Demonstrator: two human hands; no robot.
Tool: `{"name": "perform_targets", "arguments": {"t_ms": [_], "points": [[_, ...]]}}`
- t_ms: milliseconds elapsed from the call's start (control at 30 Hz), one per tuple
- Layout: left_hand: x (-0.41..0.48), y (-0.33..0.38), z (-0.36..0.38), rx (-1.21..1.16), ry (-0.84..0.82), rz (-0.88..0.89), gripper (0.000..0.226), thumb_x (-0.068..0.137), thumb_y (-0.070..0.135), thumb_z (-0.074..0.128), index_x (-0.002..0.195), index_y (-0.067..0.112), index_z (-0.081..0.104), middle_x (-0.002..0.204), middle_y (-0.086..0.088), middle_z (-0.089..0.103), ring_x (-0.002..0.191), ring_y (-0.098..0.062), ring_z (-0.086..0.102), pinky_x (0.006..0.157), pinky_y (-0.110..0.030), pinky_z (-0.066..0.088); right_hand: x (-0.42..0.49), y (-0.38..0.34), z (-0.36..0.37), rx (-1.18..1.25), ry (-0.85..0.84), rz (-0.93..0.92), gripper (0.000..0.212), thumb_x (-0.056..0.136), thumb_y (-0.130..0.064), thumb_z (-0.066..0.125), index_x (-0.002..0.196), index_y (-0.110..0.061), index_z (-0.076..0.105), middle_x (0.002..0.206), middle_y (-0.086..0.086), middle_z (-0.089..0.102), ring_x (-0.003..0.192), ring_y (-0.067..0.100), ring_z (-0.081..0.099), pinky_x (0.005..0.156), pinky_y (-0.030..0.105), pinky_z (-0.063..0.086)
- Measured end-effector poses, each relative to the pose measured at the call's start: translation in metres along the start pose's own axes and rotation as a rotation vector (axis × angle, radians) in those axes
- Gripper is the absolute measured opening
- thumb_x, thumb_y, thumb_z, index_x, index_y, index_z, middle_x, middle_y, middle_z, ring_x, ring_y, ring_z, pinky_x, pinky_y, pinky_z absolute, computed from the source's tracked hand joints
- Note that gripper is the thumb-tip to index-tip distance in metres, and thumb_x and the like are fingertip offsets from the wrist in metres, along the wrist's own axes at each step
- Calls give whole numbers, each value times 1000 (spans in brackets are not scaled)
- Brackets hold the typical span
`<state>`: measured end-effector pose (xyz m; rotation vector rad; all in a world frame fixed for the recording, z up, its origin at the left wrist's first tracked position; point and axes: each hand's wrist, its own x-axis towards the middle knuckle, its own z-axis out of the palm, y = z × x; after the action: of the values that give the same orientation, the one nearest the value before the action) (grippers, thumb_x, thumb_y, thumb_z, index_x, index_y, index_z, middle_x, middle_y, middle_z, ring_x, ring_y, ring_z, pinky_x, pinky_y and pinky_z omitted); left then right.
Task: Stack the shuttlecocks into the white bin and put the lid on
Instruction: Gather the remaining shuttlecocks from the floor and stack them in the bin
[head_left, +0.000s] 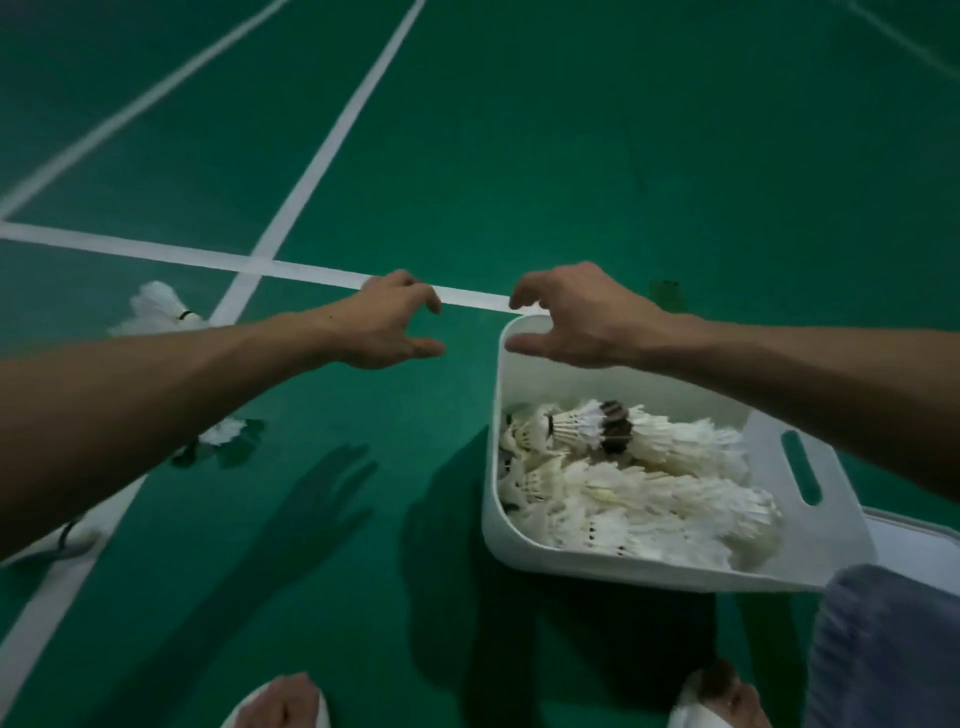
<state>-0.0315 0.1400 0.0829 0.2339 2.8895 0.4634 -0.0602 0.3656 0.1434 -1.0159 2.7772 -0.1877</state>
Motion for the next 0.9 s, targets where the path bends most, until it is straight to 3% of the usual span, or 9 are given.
{"name": "perform_targets", "arguments": {"t_ms": [200, 367, 567, 700, 800, 900], "points": [[-47, -112, 22, -22, -42, -270, 63, 84, 51, 63, 134, 16, 46, 141, -17, 36, 126, -35, 41, 108, -42, 34, 89, -74, 40, 55, -1, -88, 54, 82, -46, 69, 125, -15, 58, 124, 8, 63, 114, 25, 56, 96, 31, 45], [-94, -190, 34, -53, 64, -451, 59, 83, 49, 64, 132, 19, 50, 139, -18, 37, 126, -37, 39, 109, -44, 32, 153, -144, 103, 109, -117, -128, 58, 83, -44, 69, 129, -13, 54, 132, 8, 58, 121, 25, 52, 101, 32, 43], [-151, -254, 54, -117, 149, -511, 64, 79, 50, 69, 133, 21, 49, 139, -17, 43, 133, -32, 32, 110, -38, 20, 185, -225, 161, 197, -191, -264, 60, 82, -37, 73, 132, -16, 49, 133, 9, 57, 121, 25, 52, 103, 36, 42], [-154, -271, 66, -11, 141, -404, 64, 77, 44, 72, 134, 31, 46, 145, -9, 40, 136, -35, 26, 113, -47, 18, 193, -245, 188, 190, -231, -339, 57, 82, -30, 74, 132, -18, 49, 132, 8, 57, 120, 25, 52, 102, 37, 42], [-151, -274, 63, 56, 258, -514, 61, 76, 44, 72, 131, 36, 47, 147, -1, 36, 137, -34, 21, 112, -53, 20, 195, -248, 202, 203, -227, -319, 41, 89, -20, 66, 128, -18, 53, 124, 9, 62, 112, 27, 58, 95, 43, 47], [-151, -281, 65, 24, 108, -575, 65, 76, 51, 71, 133, 35, 45, 147, 0, 39, 137, -30, 28, 112, -52, 14, 199, -245, 203, 235, -221, -271, 29, 92, -13, 58, 120, -19, 58, 116, 8, 66, 101, 26, 62, 88, 44, 51]]}}
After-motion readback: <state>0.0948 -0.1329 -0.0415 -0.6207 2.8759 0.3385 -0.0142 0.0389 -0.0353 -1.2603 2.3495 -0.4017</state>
